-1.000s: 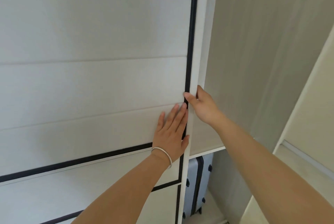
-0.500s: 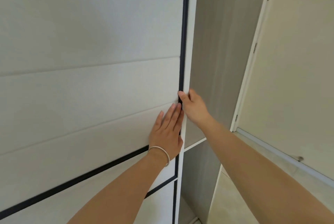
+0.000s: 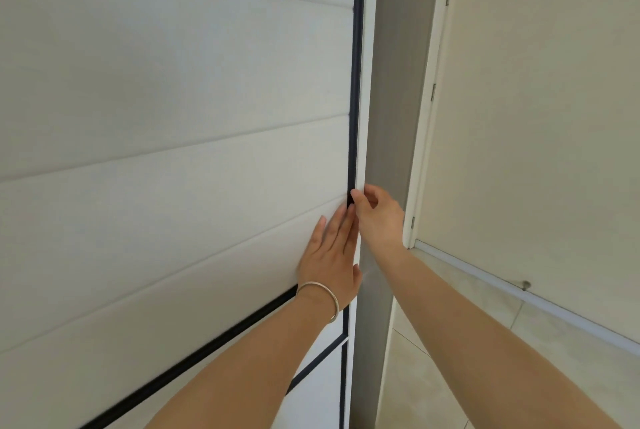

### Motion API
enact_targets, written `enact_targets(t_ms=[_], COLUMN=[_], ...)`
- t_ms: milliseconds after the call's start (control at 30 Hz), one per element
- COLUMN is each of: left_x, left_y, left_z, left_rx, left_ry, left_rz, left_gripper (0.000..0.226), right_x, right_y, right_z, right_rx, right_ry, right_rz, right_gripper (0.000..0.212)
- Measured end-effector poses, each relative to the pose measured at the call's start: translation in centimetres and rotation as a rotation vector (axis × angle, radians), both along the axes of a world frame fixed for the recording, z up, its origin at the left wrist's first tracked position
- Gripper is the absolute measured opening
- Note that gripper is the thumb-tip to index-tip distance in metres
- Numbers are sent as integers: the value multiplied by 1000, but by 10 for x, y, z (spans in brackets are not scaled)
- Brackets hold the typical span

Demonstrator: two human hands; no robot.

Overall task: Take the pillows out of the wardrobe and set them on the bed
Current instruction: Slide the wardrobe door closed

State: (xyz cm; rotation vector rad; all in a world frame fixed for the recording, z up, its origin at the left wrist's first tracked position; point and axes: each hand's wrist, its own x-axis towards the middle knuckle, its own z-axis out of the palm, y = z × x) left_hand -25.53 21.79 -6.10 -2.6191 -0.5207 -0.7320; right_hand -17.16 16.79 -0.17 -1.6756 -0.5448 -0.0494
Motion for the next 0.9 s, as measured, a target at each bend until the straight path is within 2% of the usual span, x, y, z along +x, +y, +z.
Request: enact_targets(t_ms=[333,533,667,900], left_x=[63,94,114,135], left_y=[-3,-4,-5,-3], left_z=[-4,-5,-8,-13], left_rx=[16,17,46,98], left_ry=[-25,-17,-15,-46], left_rz=[-52,-88,-99,-74], left_gripper=[77,70,71,75], right_x=[52,78,99,123], right_y=[-5,-1,-2,-1], right_z=[-26,-31,-33,-35], right_rx=[-22,-59,-208,-365], right_ry=[17,-49,-73,-71], right_rz=[-143,-283,-352,-304], right_gripper=[22,27,50,48])
